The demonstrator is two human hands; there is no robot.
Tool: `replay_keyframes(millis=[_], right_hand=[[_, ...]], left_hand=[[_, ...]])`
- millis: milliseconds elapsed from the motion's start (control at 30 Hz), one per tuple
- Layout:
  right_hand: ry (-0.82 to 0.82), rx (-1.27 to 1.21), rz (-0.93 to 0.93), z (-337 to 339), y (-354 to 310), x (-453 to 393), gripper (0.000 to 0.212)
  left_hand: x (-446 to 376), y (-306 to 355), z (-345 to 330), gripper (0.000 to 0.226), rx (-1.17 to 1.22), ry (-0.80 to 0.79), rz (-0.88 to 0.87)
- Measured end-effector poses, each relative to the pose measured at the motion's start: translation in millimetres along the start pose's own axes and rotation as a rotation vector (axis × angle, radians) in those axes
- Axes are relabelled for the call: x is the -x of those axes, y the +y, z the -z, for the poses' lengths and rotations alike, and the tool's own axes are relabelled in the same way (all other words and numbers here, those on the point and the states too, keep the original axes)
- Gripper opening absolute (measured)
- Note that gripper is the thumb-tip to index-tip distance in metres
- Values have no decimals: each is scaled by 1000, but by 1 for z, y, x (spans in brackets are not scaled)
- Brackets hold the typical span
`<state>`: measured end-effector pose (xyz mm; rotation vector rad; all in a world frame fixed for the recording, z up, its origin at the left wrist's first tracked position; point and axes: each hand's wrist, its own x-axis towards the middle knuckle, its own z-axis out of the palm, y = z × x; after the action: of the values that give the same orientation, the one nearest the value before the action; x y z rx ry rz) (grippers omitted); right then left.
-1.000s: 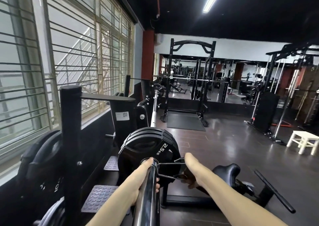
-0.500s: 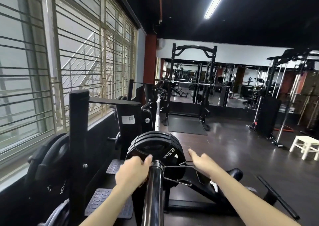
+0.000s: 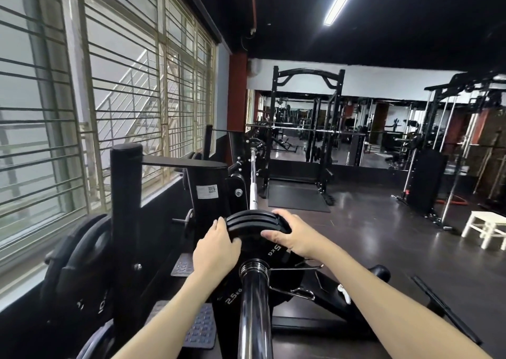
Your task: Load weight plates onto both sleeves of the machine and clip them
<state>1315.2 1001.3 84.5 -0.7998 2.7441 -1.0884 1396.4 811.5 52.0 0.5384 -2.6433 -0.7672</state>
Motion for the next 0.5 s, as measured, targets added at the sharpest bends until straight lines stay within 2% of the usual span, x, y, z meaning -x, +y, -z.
replay_keyframes(millis=[33, 133, 267, 433, 500], right_hand=[[3, 1, -3, 0, 1, -1, 78], [16, -29, -16, -4, 4, -2, 96], [40, -22, -16, -9, 2, 3, 85], [62, 64, -2, -12, 0, 13, 86], [112, 95, 13, -16, 2, 19, 77]], left_hand=[[-1, 1, -1, 65, 5, 12, -6], [3, 4, -2, 68, 37, 18, -12], [6, 3, 4, 68, -8, 6, -16], [34, -1, 12, 81, 86, -60, -2], [57, -5, 18, 68, 79, -34, 21]])
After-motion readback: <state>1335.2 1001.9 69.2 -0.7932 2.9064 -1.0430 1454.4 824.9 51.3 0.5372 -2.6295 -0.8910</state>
